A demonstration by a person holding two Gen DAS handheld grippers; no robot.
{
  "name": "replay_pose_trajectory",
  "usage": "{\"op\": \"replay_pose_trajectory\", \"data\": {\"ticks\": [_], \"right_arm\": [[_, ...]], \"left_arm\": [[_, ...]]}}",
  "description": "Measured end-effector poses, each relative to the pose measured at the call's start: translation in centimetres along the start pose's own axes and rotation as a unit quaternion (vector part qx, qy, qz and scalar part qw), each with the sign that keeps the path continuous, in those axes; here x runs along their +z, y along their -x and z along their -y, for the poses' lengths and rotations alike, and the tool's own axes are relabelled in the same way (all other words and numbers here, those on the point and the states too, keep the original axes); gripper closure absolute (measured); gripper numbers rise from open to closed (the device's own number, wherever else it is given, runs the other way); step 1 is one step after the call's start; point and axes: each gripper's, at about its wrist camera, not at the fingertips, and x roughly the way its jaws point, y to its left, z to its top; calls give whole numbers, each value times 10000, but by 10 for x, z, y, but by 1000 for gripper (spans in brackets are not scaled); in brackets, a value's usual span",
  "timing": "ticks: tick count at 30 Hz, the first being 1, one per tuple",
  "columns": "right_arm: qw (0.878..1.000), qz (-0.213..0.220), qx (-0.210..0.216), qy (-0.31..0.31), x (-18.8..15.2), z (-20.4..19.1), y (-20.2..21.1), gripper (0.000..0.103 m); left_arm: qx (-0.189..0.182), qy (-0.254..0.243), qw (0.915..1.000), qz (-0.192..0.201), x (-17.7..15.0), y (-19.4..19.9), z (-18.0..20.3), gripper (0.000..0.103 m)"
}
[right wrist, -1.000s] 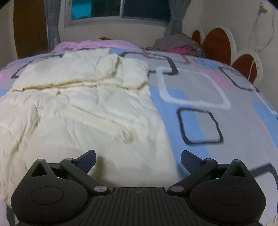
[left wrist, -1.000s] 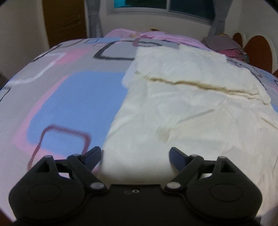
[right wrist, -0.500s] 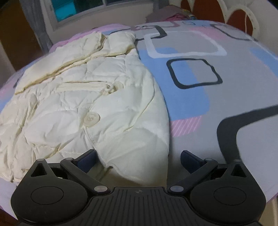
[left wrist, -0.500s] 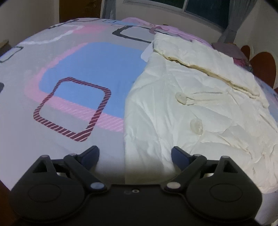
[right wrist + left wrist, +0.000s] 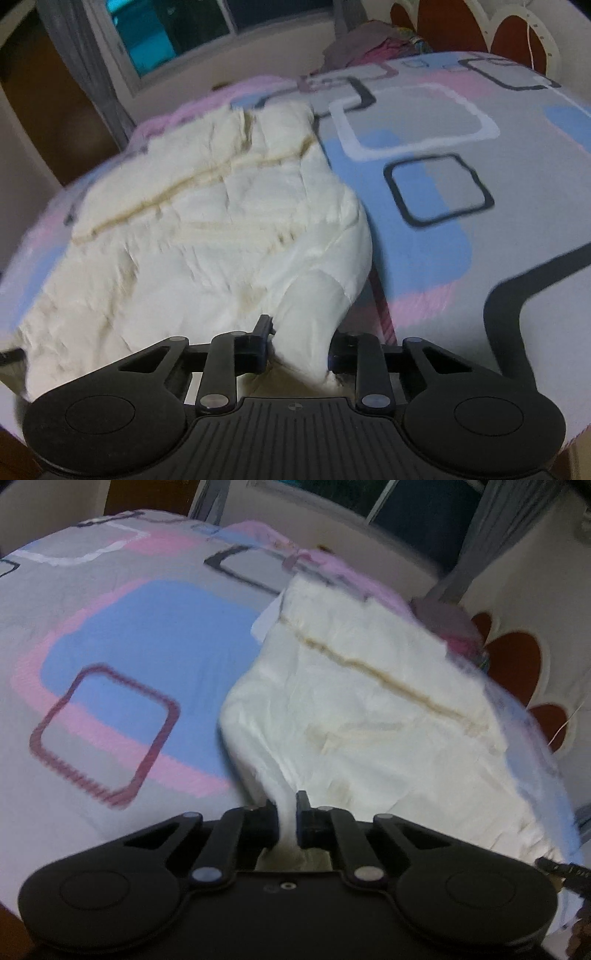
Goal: Fold large clothes
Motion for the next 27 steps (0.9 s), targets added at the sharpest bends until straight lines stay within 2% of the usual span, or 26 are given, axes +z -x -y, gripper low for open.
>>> {"op": "replay_pose_trajectory", "data": {"ticks": [7, 16, 21, 27], "right_arm": [[9991, 388, 142, -98, 55, -22, 1, 76], [9966, 805, -16, -188, 132, -45, -38, 77], [9932, 1039, -157, -508, 175, -44, -63, 78], [9902, 1186, -405, -617, 227, -41, -108, 78]], "left_arm": [[-449, -46, 9979, 469, 59, 0, 21, 97], [-796, -344, 9927, 838, 133, -46, 49, 97], [-786, -402, 9914, 964, 172, -76, 59, 97], [-390, -208, 9923, 1154, 214, -117, 63, 97]]}}
